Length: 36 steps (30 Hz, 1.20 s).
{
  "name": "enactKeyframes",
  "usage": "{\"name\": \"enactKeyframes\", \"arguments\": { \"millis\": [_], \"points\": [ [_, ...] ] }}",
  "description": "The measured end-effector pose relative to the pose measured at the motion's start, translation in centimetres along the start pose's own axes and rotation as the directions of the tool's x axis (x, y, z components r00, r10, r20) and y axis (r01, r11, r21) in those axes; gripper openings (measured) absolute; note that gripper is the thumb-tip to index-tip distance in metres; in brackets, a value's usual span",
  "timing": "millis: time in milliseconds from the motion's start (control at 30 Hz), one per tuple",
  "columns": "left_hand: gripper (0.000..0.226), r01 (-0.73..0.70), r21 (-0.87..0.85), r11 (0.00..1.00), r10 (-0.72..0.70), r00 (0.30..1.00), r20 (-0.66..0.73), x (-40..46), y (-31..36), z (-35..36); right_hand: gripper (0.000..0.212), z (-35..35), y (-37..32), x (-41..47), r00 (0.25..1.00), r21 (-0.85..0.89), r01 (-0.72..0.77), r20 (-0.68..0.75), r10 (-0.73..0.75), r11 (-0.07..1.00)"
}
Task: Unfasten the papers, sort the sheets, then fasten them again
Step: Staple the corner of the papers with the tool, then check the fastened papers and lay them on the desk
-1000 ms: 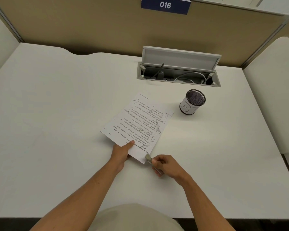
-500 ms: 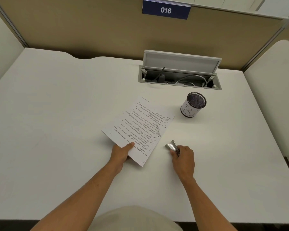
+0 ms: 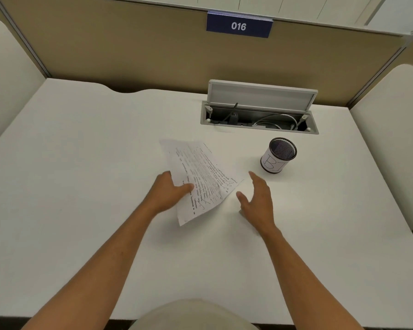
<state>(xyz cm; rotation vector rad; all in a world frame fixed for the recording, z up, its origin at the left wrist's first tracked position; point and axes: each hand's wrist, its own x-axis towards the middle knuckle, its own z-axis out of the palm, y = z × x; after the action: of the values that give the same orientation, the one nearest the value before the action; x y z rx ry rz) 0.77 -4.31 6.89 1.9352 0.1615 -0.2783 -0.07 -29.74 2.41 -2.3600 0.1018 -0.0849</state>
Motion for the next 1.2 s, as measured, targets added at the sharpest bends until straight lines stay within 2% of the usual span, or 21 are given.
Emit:
{"name": "enactKeyframes", "arguments": {
  "millis": [100, 167, 300, 367, 467, 567, 733, 833, 933, 1000, 1100, 1200],
  "points": [
    [0.026, -0.115, 0.175, 0.978, 0.088, 0.984, 0.157, 0.1, 3.9, -2.1, 0.074, -1.5, -3.2, 3.0, 0.991, 0.148, 0.069, 0.106, -0.085, 0.987],
    [0.029, -0.194, 0.289, 0.937, 0.122, 0.96, 0.251, -0.1, 6.4, -3.1, 0.081, -2.5, -5.0, 4.8, 0.978, 0.162, 0.118, 0.152, -0.143, 0.98],
    [0.043, -0.288, 0.531, 0.797, 0.118, 0.936, 0.33, -0.7, 10.4, -4.3, 0.091, -4.8, -7.9, 7.6, 0.953, 0.156, 0.216, 0.18, -0.243, 0.964],
    [0.045, -0.31, 0.584, 0.75, 0.105, 0.928, 0.358, -1.0, 11.8, -4.6, 0.089, -6.1, -8.9, 8.5, 0.937, 0.163, 0.245, 0.213, -0.276, 0.956],
    [0.041, -0.316, 0.594, 0.74, 0.09, 0.921, 0.378, -1.3, 13.2, -5.2, 0.059, -8.0, -9.4, 9.3, 0.917, 0.128, 0.281, 0.256, -0.305, 0.951],
    [0.023, -0.344, 0.624, 0.701, 0.133, 0.924, 0.36, -1.3, 14.0, -5.6, 0.026, -8.9, -9.0, 9.6, 0.911, 0.109, 0.316, 0.24, -0.334, 0.942],
    [0.011, -0.343, 0.618, 0.708, 0.274, 0.939, 0.207, -0.7, 14.1, -7.4, 0.014, -8.1, -7.0, 8.5, 0.936, 0.267, 0.272, 0.152, -0.319, 0.925],
    [0.025, -0.312, 0.508, 0.803, 0.337, 0.94, 0.045, -0.1, 12.7, -9.2, 0.011, -7.7, -5.2, 7.8, 0.965, 0.442, 0.163, 0.116, -0.236, 0.882],
    [0.049, -0.346, 0.208, 0.915, 0.359, 0.933, -0.029, 0.3, 10.8, -10.3, 0.008, -7.1, -3.8, 6.8, 0.988, 0.605, 0.035, 0.097, -0.117, 0.795],
    [0.054, -0.34, -0.05, 0.939, 0.339, 0.94, -0.033, 0.7, 9.2, -10.0, 0.013, -6.3, -3.5, 6.2, 0.993, 0.669, -0.059, 0.115, -0.024, 0.741],
    [0.038, -0.253, -0.32, 0.913, 0.243, 0.967, -0.072, 1.8, 5.9, -7.8, 0.017, -4.8, -3.1, 5.3, 0.983, 0.706, -0.171, 0.171, 0.068, 0.687],
    [0.015, -0.132, -0.391, 0.911, 0.076, 0.985, -0.155, 2.7, 2.6, -5.4, 0.013, -2.9, -2.4, 4.4, 0.96, 0.705, -0.279, 0.232, 0.16, 0.652]
  ]
}}
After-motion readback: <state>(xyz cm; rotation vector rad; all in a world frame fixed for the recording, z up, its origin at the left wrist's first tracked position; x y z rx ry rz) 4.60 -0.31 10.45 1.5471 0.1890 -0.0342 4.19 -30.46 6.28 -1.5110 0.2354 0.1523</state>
